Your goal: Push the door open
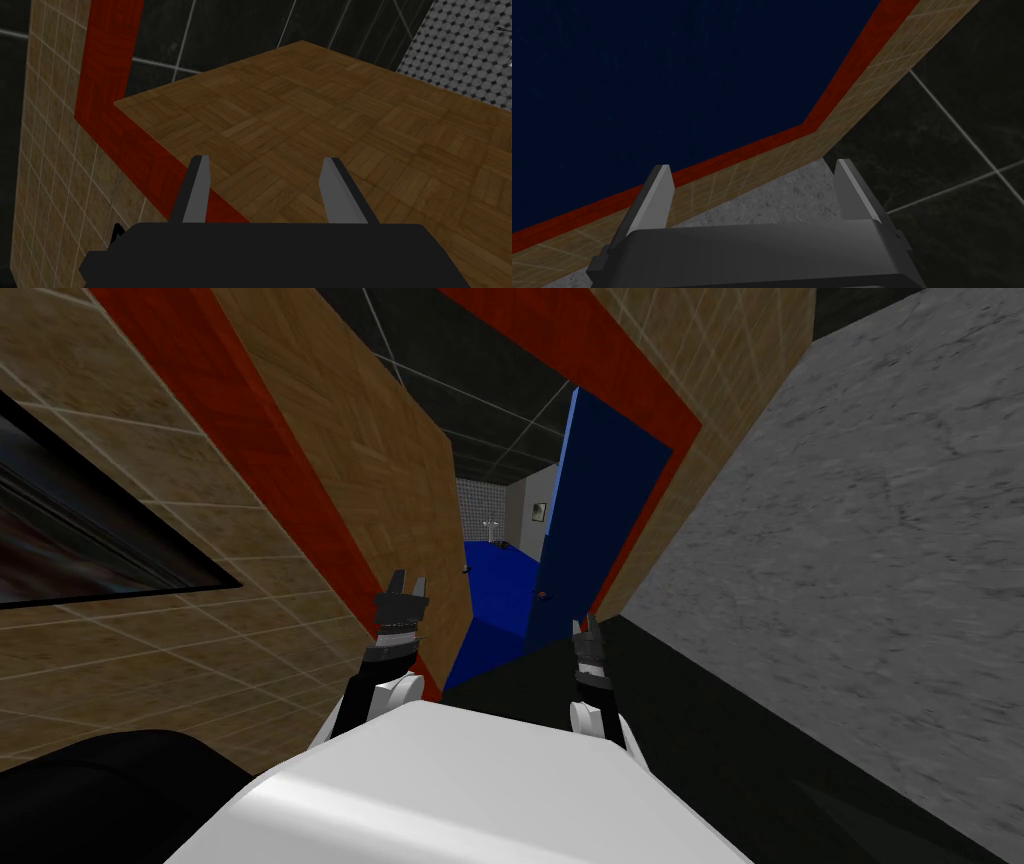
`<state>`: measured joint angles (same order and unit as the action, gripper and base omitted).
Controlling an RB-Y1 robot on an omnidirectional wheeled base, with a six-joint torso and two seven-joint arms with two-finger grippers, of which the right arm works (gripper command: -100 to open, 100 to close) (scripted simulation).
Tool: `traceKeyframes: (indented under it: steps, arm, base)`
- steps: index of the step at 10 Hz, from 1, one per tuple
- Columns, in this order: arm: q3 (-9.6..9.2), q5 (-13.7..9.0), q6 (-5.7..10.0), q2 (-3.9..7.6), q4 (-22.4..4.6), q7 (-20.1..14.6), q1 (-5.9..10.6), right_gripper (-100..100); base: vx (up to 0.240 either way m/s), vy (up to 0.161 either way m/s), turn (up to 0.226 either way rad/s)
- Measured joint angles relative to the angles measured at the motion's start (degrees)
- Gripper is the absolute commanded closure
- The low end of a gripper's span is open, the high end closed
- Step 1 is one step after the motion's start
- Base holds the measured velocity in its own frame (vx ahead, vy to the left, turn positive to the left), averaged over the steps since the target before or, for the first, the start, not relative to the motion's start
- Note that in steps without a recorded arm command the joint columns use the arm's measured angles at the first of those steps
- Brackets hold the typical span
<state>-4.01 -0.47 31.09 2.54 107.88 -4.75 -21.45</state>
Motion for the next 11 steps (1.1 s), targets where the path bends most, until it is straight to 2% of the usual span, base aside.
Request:
traceKeyframes:
  steps: [5, 8, 11]
  arm:
    - [-1.58, 0.8, 1.45, 0.83, -7.4, 0.4, 1.74, -100]
    - [-2.47, 1.2, 2.30, 0.78, -11.0, 0.8, 2.45, -100]
    - [-2.98, 1.5, 3.05, 1.04, -15.3, 0.9, 4.03, -100]
  base:
    - [0.086, -0.101, 0.090]
    - [0.057, -0.076, 0.058]
    - [0.062, -0.082, 0.064]
